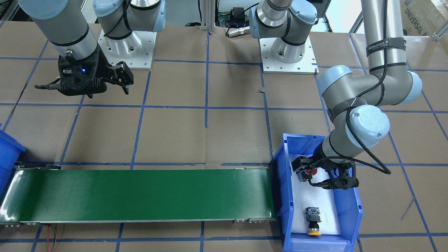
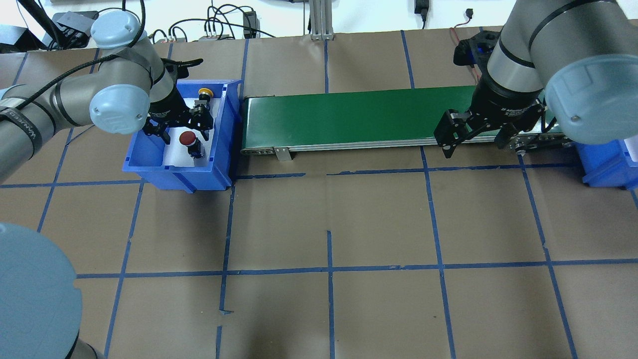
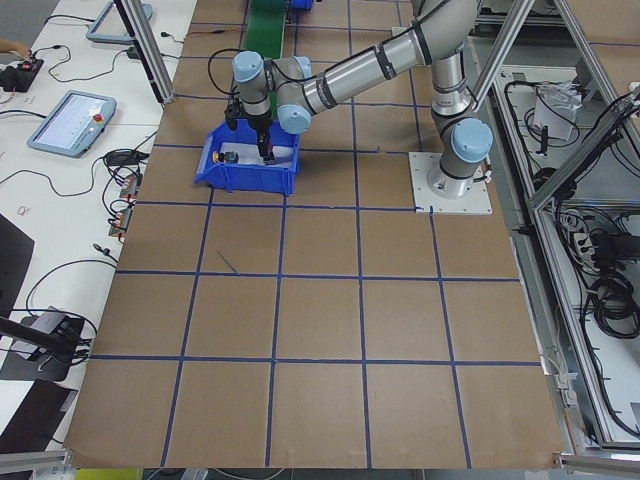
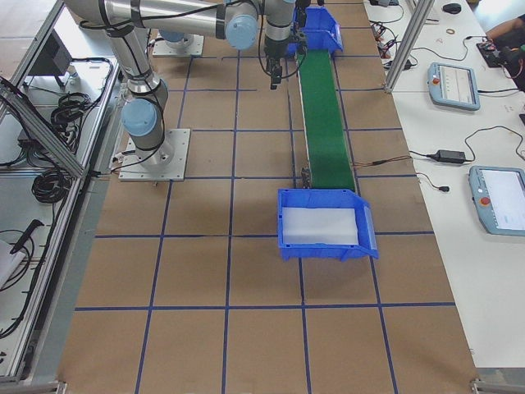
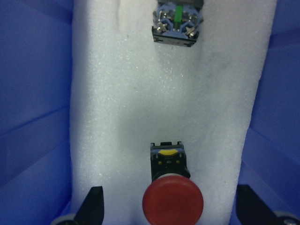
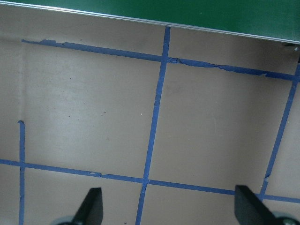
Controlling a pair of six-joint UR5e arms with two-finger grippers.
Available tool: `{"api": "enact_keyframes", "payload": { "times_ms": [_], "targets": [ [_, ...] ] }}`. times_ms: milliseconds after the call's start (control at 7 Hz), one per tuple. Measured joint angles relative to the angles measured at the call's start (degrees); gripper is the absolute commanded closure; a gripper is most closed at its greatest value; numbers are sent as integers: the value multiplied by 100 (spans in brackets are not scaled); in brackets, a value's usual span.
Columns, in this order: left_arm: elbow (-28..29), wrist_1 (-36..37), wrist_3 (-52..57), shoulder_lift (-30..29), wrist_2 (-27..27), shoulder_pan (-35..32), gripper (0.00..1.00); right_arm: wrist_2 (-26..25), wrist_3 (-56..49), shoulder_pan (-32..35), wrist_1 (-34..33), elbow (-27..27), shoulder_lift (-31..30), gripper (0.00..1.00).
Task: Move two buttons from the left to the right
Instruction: 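Lower the left gripper onto the red-capped button and grasp it, then lift the red button with the left gripper and carry it over the conveyor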
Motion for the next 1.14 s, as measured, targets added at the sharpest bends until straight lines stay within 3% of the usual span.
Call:
{"api": "enact_keyframes", "payload": {
  "times_ms": [286, 571, 1143],
  "targets": [
    [-42, 3, -95, -8, -2, 0, 48, -11, -8, -25, 11, 0, 1, 0],
    [-31, 3, -160, -13, -2, 0, 63, -13, -11, -32, 19, 0, 1, 0],
    [89, 10, -150, 9, 2, 0, 67, -16, -10, -34, 22, 6, 1, 0]
  ]
}}
